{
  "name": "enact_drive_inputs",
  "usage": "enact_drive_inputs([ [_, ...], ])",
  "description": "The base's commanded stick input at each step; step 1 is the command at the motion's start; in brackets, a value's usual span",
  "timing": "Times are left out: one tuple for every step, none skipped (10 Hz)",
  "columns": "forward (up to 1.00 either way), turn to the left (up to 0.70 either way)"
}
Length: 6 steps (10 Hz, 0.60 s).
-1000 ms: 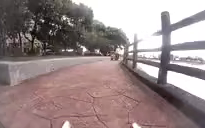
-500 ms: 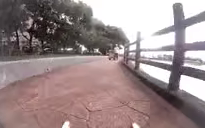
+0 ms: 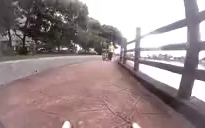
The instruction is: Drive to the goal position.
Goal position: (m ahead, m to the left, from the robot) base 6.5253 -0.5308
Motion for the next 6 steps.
enact_drive_inputs([
  [0.70,0.00],
  [0.70,0.00],
  [0.70,0.00],
  [0.70,0.00],
  [0.70,0.00],
  [0.70,0.00],
])
